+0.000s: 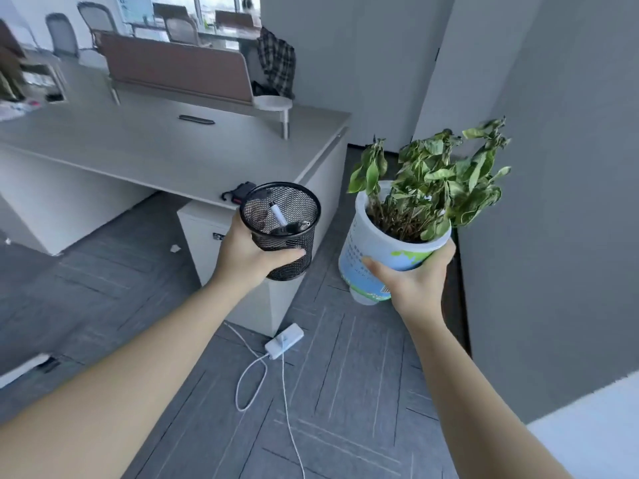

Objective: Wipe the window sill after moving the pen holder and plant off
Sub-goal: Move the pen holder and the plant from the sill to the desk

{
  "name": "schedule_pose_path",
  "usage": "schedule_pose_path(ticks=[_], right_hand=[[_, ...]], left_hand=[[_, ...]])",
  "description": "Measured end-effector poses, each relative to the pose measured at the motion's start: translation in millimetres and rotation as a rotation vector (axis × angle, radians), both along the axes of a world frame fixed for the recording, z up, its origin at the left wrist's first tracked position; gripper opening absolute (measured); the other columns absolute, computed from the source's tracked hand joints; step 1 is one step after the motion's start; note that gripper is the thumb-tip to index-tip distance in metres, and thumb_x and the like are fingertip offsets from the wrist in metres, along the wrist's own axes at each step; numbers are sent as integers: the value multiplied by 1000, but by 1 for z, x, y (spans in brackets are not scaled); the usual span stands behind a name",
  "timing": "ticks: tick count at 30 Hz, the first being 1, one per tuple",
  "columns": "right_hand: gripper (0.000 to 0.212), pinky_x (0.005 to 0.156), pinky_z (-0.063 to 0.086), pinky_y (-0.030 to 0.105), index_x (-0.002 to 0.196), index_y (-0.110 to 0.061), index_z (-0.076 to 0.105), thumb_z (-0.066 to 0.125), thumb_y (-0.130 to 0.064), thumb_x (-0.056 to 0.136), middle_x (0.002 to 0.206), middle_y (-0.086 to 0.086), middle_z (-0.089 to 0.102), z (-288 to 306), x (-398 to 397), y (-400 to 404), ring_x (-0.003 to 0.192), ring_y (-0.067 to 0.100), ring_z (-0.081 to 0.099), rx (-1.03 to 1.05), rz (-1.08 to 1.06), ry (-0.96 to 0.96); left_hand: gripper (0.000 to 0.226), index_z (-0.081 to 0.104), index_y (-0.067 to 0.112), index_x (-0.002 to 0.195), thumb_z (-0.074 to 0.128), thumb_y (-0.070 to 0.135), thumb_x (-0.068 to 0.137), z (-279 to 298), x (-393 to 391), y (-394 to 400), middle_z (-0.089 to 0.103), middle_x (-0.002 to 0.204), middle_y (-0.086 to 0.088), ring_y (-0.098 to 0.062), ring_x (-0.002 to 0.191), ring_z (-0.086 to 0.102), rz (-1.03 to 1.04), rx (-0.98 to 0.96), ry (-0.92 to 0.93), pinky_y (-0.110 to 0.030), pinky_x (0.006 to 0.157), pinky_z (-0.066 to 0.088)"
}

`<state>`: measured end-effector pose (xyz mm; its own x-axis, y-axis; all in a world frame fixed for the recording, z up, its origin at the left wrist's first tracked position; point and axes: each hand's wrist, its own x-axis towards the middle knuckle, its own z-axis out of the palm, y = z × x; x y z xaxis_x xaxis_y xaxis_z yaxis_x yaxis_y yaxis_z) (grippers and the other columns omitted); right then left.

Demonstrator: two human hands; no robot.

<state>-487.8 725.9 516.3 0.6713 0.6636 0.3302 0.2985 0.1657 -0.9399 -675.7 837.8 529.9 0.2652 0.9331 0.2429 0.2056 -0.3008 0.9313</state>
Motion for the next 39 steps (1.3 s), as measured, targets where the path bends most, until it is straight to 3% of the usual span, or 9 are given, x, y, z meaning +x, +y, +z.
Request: schedule_pose_path(ticks=[6,11,14,18,26,29,32,36,39], right_hand=[[98,75,33,-10,134,-2,23,83,2,57,106,-16,40,0,-18,112,109,9,42,9,123,-21],[98,73,34,-10,132,-2,25,85,-1,55,108,-13,42,1,-12,213,104,7,45,14,225,-45],[94,71,34,-10,133,-2,24,82,3,58,102,-22,39,2,-14,267,93,-12,45,-4,288,-36],[93,70,36,-9,132,-3,25,82,2,58,100,-22,39,-4,-18,333,101,7,47,-40,307,-33],[83,76,39,-4,113,-24,26,83,1,57,101,-23,41,-44,-51,482,100,5,49,-117,281,-1],[79,72,42,-2,110,-20,26,82,2,58,99,-20,43,-65,-70,544,100,7,48,-175,227,40],[77,78,42,10,112,-13,30,83,-1,58,107,-6,47,-87,-86,602,106,14,48,-261,188,83],[80,64,38,-7,118,-12,31,83,-2,58,96,-20,43,-113,-101,658,100,10,46,-311,129,106],[82,68,35,-10,119,-15,30,84,-4,58,111,-6,46,-131,-103,689,103,11,47,-318,103,93]], left_hand=[[84,48,22,112,80,32,35,7,-28,88,60,109,6,-17,111,56,143,0,5,-31,100,41],[91,56,15,118,79,45,35,6,-39,175,67,117,-1,-15,112,61,242,9,36,-42,101,48],[92,53,13,120,79,43,36,6,-43,220,66,119,-2,-16,112,60,311,7,27,-38,101,47],[82,51,9,119,86,20,46,-1,-44,279,63,115,-1,-19,111,58,358,7,5,-28,94,42],[85,54,13,117,81,36,40,-53,-72,445,67,116,-2,-16,108,62,297,-50,27,-36,99,47],[83,52,9,118,81,27,42,-74,-83,513,66,117,-5,-17,106,61,252,-87,36,-27,93,46],[91,52,7,117,79,38,36,-93,-91,574,67,116,-9,-22,108,62,210,-138,66,-40,98,48],[90,51,11,114,77,39,33,-119,-92,633,67,111,-5,-23,107,62,165,-199,72,-36,96,49],[69,55,24,101,80,31,37,-140,-91,663,70,101,-5,-22,99,66,121,-211,82,-36,91,52]])
